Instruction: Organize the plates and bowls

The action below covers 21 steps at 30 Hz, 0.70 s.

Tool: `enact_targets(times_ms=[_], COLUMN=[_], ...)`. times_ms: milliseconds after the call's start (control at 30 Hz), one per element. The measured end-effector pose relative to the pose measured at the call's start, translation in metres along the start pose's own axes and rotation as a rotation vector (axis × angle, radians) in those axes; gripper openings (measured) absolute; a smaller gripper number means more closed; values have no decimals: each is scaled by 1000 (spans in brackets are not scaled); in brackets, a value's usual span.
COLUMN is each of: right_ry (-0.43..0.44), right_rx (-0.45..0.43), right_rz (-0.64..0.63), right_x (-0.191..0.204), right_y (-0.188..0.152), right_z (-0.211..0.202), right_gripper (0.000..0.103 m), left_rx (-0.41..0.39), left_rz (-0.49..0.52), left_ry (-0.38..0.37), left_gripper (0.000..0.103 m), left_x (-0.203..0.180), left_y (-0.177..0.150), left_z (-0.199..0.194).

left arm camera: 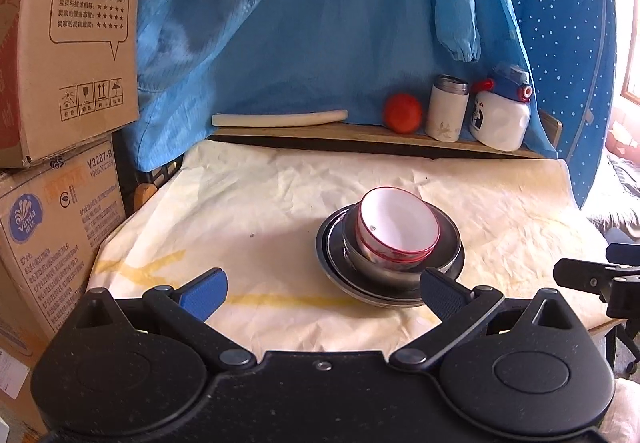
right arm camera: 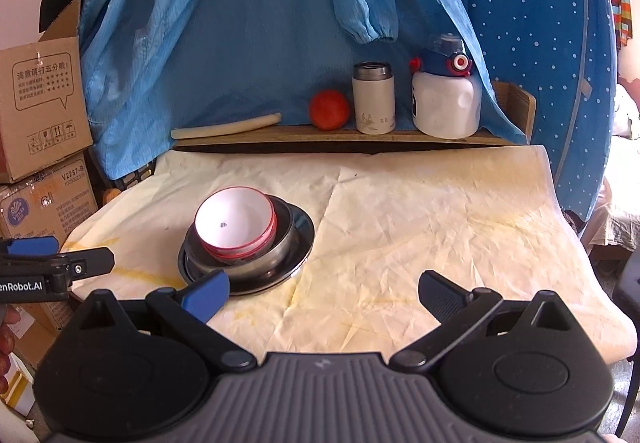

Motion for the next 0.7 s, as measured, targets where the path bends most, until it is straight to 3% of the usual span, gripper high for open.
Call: enact_targets(times_ms=[700], right_ry=[-16], right_rx=[21], right_rz=[-9], right_x=[10], right_y=[-6], right_z=[2], right_gripper=[103], left_rx=[15], left_rz=[-3], left_ry=[-10], left_gripper=[102], left_x=[5], left_y=[-3], left_z=[2])
Point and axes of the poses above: each gripper's, at about its wrist camera, not at the fingertips, and z roughly the way its jaws point, x to its left, y to its top, the point moved 7 cm from there along z, roughly the way its jaws point, and after that the axes turned 12 degrees about x, right-handed, at the moved point
